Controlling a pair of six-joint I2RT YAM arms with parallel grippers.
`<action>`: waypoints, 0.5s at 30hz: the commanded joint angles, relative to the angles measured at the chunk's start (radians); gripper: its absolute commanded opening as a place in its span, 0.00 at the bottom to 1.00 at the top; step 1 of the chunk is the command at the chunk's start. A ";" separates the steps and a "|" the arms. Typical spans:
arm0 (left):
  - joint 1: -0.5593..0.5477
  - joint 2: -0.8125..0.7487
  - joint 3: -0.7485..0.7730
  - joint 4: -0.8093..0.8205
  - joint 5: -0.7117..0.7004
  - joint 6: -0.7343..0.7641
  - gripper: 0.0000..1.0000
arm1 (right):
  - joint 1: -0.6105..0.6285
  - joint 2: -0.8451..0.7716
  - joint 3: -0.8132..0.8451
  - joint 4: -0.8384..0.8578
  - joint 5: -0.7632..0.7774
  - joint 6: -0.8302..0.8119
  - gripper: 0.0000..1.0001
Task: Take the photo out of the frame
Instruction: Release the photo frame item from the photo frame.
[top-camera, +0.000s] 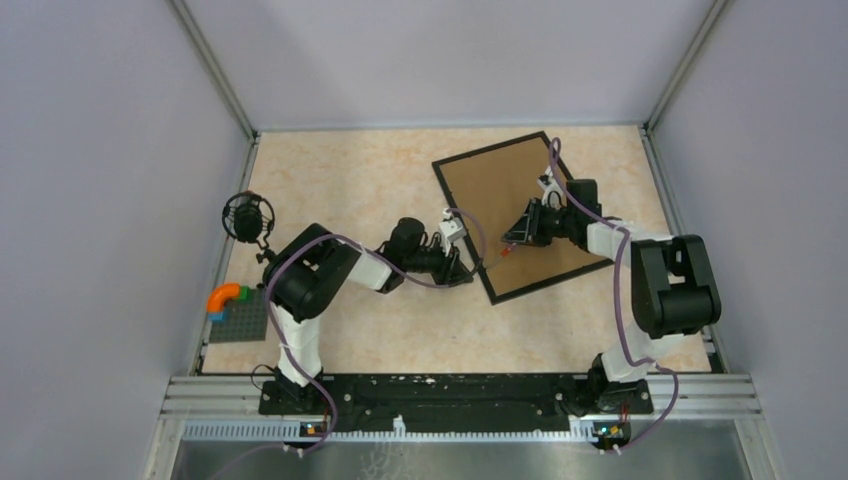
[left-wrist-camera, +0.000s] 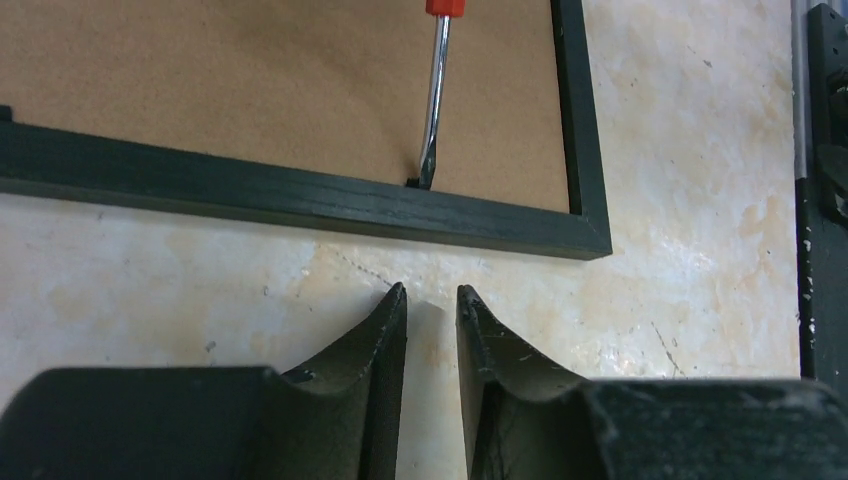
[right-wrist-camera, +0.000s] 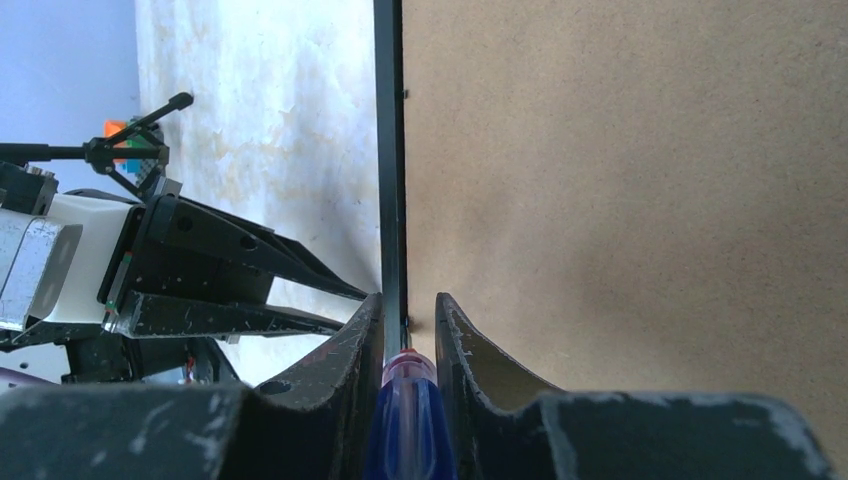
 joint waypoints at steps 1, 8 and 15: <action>0.001 0.070 0.029 0.022 -0.010 -0.047 0.31 | 0.013 0.012 -0.004 0.035 0.000 -0.018 0.00; 0.002 0.114 0.044 0.033 -0.021 -0.083 0.30 | -0.002 -0.001 0.026 0.006 0.016 -0.059 0.00; 0.002 0.133 0.047 0.049 -0.008 -0.093 0.30 | -0.021 -0.022 0.060 -0.007 0.003 -0.072 0.00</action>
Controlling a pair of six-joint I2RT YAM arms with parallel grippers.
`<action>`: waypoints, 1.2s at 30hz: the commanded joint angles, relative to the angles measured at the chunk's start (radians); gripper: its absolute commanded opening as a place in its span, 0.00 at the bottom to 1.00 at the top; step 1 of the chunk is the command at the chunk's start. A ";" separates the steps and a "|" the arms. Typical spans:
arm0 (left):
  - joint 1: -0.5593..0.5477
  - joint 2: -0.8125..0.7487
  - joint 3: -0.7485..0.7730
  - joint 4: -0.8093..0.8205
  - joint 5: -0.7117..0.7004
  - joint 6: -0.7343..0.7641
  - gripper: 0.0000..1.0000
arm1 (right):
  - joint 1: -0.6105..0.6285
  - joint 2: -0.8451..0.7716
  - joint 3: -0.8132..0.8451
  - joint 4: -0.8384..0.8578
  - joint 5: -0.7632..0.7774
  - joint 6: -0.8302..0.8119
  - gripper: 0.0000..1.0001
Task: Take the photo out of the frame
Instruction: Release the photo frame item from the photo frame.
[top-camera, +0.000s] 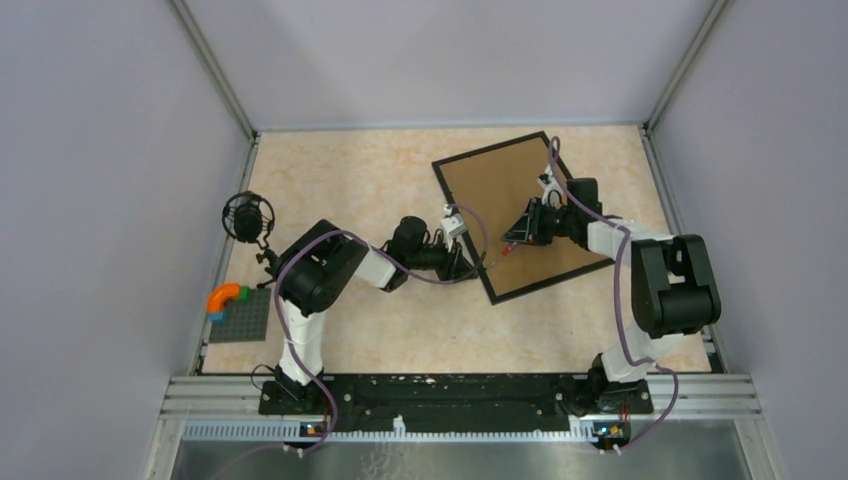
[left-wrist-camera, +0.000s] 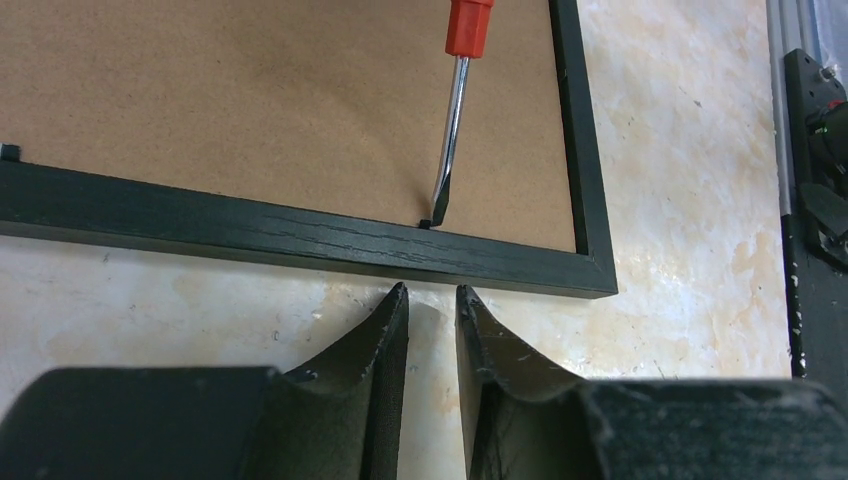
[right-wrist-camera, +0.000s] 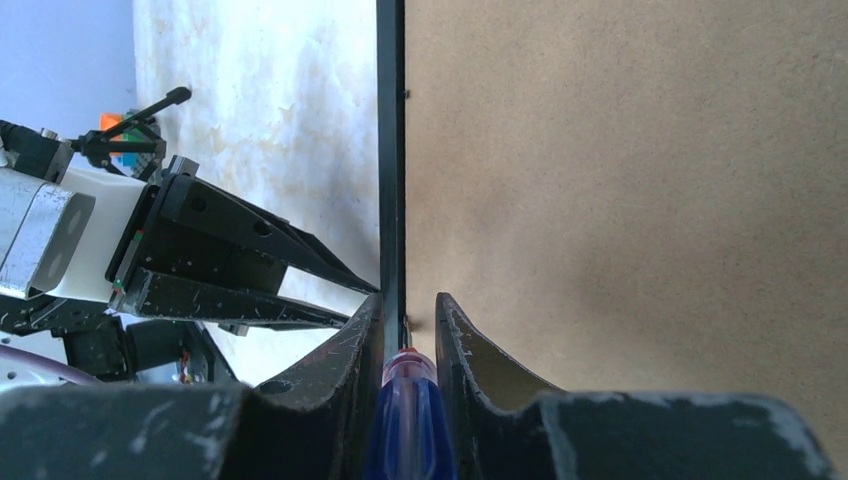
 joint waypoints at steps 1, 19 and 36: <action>0.001 0.060 0.000 -0.040 -0.020 -0.012 0.30 | -0.010 -0.025 0.054 0.011 0.018 -0.051 0.00; 0.001 0.099 0.021 -0.047 -0.022 -0.024 0.29 | 0.016 0.010 -0.004 0.058 0.000 -0.024 0.00; 0.014 0.115 0.037 -0.056 -0.042 -0.050 0.30 | 0.037 -0.033 0.015 -0.048 -0.031 -0.046 0.00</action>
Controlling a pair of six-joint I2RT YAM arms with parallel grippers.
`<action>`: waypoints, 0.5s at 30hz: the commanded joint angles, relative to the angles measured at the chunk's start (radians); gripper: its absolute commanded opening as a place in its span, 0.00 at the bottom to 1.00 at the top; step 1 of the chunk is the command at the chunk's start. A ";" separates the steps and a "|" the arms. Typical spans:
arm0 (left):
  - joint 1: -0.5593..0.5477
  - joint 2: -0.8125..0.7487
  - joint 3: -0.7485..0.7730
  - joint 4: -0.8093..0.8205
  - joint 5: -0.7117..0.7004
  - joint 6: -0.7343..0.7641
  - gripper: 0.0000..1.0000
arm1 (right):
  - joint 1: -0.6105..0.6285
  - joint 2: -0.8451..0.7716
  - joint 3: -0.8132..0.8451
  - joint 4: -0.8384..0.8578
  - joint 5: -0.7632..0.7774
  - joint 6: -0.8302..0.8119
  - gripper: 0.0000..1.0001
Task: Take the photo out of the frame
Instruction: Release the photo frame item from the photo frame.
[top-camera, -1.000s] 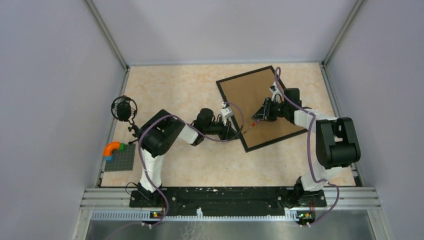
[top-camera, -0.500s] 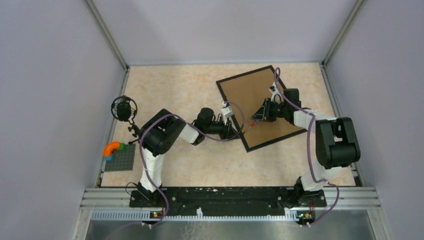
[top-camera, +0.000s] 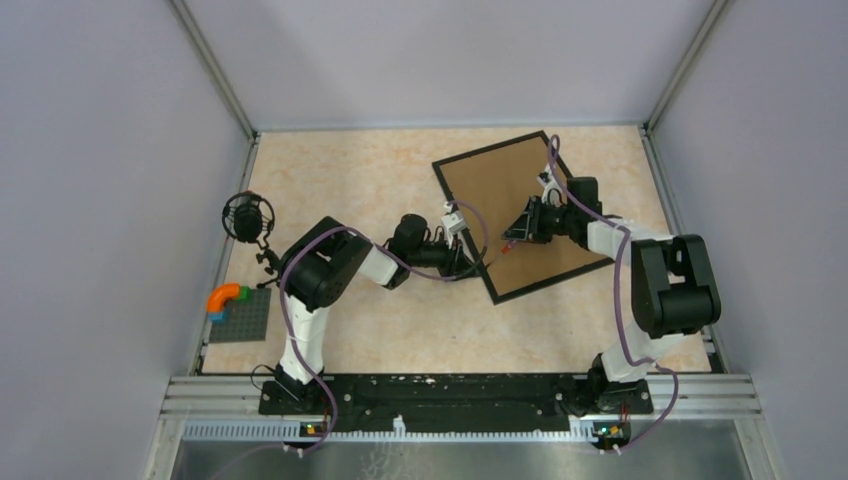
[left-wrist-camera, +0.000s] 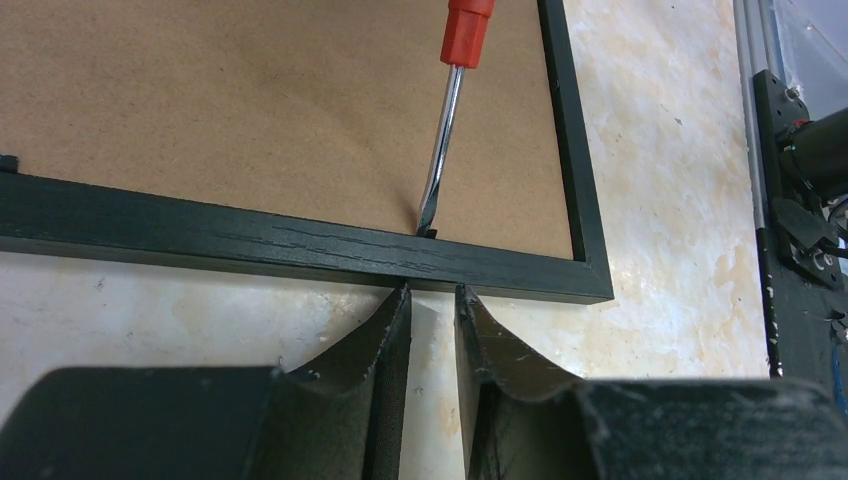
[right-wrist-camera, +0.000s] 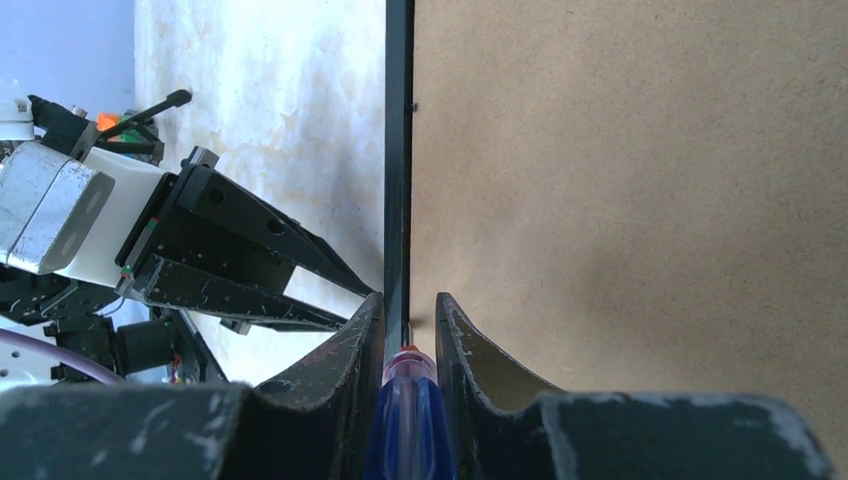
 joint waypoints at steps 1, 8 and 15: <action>0.003 0.056 -0.001 -0.108 -0.092 0.012 0.30 | 0.040 -0.042 0.002 -0.068 -0.026 -0.033 0.00; 0.007 0.076 0.018 -0.107 -0.097 -0.036 0.29 | 0.178 -0.092 -0.001 -0.212 0.080 -0.125 0.00; 0.008 0.132 0.051 -0.052 -0.112 -0.186 0.27 | 0.278 -0.097 0.022 -0.297 0.130 -0.146 0.00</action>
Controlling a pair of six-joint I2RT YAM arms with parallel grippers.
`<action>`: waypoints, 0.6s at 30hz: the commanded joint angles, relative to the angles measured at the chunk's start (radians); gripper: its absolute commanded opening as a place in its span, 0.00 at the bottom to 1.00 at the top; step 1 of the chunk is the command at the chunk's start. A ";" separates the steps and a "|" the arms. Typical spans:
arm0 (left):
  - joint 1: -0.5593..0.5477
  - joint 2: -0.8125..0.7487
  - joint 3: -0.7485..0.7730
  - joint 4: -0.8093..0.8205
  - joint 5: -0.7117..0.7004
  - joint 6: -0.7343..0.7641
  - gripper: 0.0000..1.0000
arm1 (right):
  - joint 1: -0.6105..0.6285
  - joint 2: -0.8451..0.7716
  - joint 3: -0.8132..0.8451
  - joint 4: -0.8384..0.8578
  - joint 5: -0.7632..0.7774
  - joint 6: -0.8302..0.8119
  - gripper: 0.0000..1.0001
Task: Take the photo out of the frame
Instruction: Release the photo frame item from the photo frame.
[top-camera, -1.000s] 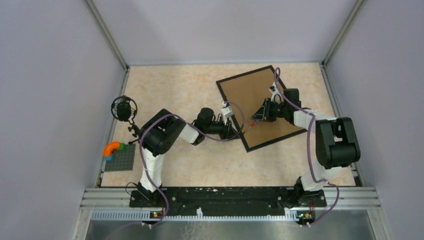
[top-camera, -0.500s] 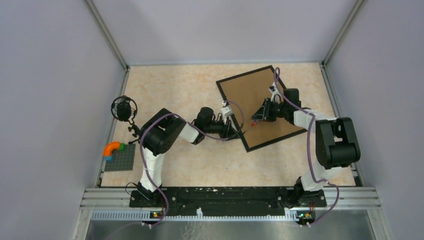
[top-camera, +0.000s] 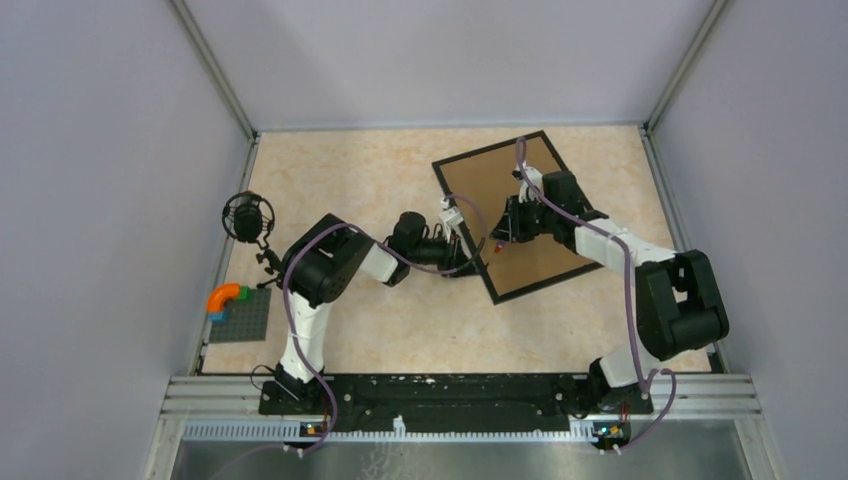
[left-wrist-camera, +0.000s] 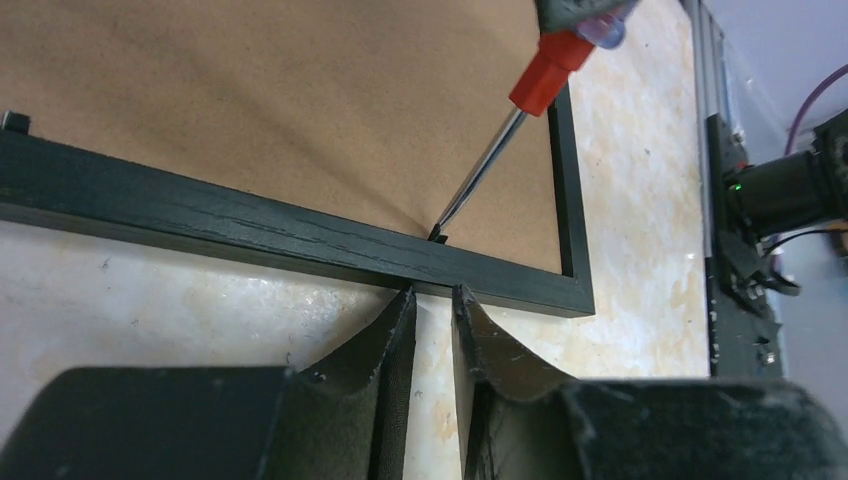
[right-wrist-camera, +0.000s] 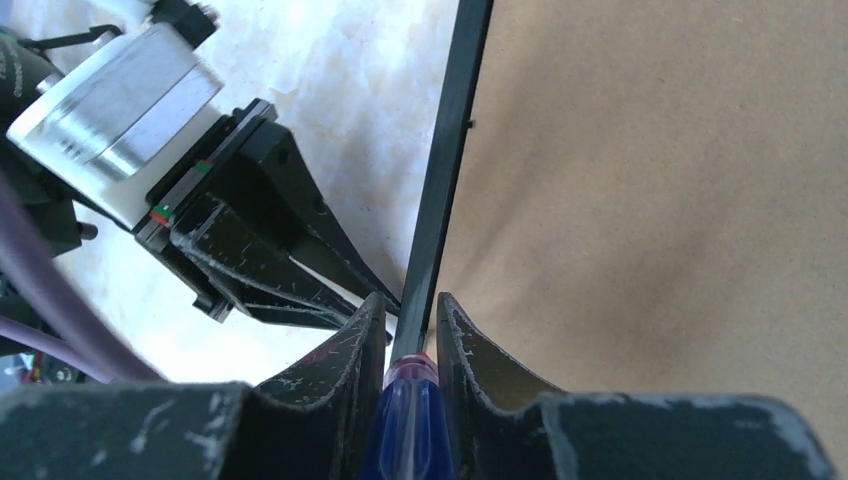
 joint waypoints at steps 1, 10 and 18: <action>-0.008 0.109 0.034 -0.060 -0.134 -0.080 0.27 | 0.131 0.011 -0.016 -0.193 -0.067 0.015 0.00; 0.016 0.140 0.034 -0.014 -0.126 -0.180 0.26 | 0.204 0.024 0.033 -0.250 -0.132 0.071 0.00; 0.017 0.120 0.005 -0.004 -0.128 -0.150 0.26 | 0.030 0.026 0.090 -0.212 -0.049 0.067 0.00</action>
